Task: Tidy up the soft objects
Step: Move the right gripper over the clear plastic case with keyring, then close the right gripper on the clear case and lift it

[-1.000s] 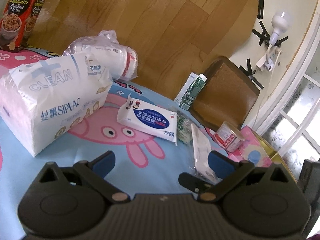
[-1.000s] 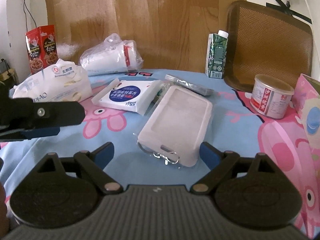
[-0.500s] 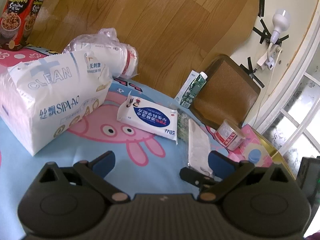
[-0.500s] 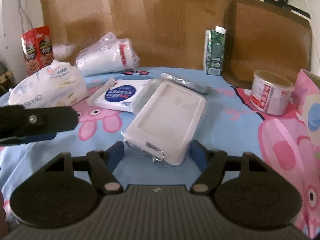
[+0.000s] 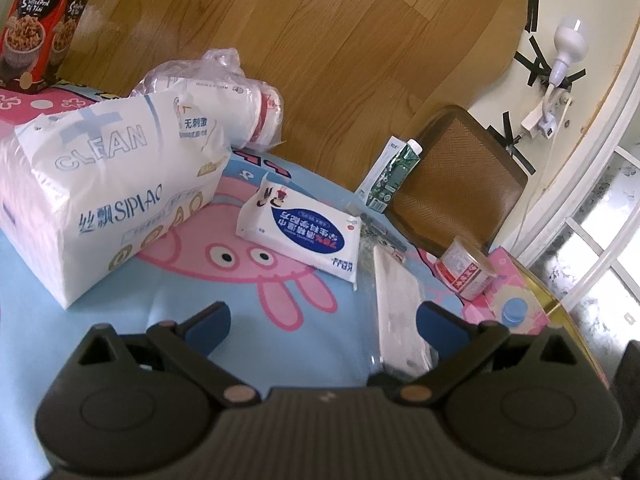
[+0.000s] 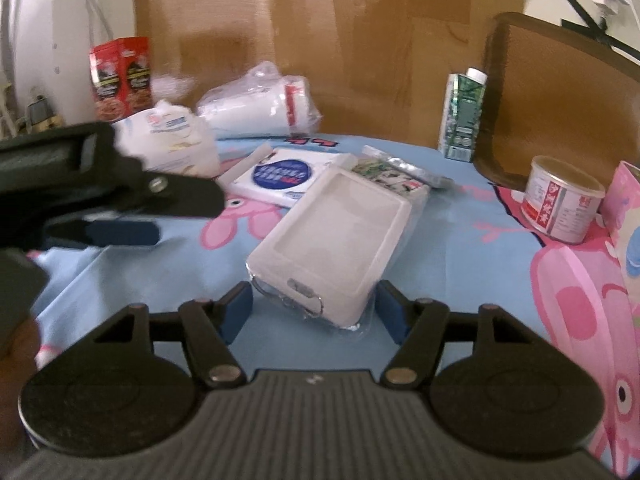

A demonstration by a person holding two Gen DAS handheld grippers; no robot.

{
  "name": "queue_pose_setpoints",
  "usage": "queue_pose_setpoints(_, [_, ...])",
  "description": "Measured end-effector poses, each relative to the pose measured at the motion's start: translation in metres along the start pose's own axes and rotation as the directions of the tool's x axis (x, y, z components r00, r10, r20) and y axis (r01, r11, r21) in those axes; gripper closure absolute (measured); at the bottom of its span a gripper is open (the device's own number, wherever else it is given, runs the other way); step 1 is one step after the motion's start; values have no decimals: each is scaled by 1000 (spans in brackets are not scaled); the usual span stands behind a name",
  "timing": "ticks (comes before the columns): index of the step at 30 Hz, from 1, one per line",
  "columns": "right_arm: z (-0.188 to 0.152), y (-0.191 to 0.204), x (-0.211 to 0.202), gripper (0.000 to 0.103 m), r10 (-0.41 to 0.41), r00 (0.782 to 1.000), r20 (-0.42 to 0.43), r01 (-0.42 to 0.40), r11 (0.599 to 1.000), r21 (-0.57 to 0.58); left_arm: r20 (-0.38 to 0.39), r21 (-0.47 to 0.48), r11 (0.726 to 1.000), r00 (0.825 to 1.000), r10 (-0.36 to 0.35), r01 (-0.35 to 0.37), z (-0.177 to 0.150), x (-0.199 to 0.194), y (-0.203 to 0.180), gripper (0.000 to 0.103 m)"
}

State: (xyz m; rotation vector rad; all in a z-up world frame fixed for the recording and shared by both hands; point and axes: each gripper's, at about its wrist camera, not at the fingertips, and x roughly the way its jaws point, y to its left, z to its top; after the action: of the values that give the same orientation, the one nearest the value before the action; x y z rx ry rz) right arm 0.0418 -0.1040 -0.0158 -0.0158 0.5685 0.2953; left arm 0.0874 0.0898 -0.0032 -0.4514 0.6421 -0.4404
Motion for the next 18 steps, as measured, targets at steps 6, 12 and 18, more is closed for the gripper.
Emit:
queue_pose_setpoints(6, [-15,7,-24,33,130,991,-7,-130,987,-96,-3,4,1000,1000,4,-4,-1,1,-1,0])
queue_pose_setpoints(12, [-27,21,-38,26,161,987,-2,-159,967,-199,-3,-2,1000,1000,7,-7,0,1,1,0])
queue_pose_setpoints(18, [-29,14,-38,22,164,986,-3,-162,972,-172,1,-1,1000,1000,12,-12,-1,0,1,0])
